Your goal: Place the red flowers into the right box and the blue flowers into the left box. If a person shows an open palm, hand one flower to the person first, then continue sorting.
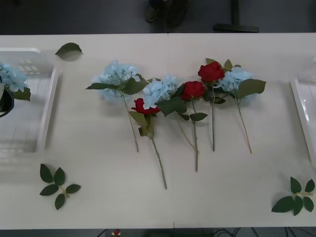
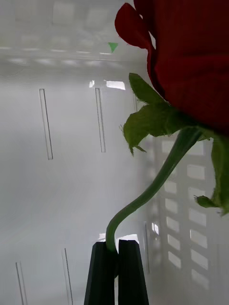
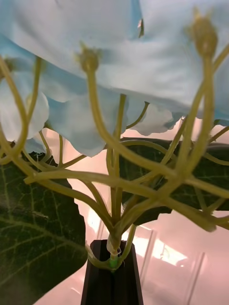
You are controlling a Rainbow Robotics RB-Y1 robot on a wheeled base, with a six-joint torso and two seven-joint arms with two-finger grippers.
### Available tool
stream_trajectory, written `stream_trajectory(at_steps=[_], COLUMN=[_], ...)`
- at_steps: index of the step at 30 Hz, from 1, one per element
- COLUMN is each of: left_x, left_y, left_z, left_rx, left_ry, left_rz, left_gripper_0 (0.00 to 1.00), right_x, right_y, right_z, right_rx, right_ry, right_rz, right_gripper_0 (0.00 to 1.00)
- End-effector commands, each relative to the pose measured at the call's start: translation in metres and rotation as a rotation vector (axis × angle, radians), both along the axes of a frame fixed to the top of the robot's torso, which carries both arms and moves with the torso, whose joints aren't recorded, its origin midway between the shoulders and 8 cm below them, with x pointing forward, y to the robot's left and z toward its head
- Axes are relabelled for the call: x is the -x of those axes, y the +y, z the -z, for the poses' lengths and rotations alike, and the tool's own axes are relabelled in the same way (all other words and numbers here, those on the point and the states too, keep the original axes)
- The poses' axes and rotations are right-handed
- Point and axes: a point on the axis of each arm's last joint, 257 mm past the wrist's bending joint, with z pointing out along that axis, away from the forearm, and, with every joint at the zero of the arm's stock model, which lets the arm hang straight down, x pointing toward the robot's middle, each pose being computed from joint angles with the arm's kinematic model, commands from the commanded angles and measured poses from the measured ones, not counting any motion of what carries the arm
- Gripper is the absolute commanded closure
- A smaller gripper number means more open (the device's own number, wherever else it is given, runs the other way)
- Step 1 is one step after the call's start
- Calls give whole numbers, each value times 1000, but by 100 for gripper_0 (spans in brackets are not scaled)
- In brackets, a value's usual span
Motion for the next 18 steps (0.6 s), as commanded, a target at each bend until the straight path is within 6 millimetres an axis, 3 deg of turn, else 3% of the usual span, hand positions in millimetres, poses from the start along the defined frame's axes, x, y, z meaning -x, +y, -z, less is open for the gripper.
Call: stream_trajectory(at_steps=[1, 5, 8, 9, 11, 13, 14, 15, 17, 18], left_x=[-9, -12, -18, -20, -22, -25, -25, -26, -26, -26], left_y=[11, 9, 8, 9, 9, 9, 8, 8, 8, 8], left_z=[-16, -14, -16, -17, -17, -19, -18, -19, -19, -19], left_rx=[-41, -36, -29, -26, -14, 6, 7, 8, 12, 12], left_ry=[-20, -28, -54, -63, -82, -114, -115, -117, -119, -119], left_rz=[-12, -9, -6, -7, -15, -37, -36, -36, -39, -39], left_gripper_0=[100, 100, 100, 100, 100, 100, 96, 75, 56, 52], right_x=[-18, -20, -21, -21, -21, -22, -22, -22, -22, -22], right_y=[-4, -8, -6, -6, -5, -4, -4, -4, -4, -4], right_z=[-17, -13, -12, -12, -11, -11, -11, -11, -12, -12], right_rx=[35, 24, 19, 17, 11, 8, 8, 8, 5, 2], right_ry=[-57, -68, -68, -69, -69, -70, -70, -70, -72, -75], right_rz=[-19, -7, -12, -13, -14, -16, -16, -16, -17, -15], right_gripper_0=[100, 99, 44, 31, 20, 19, 19, 19, 19, 19])
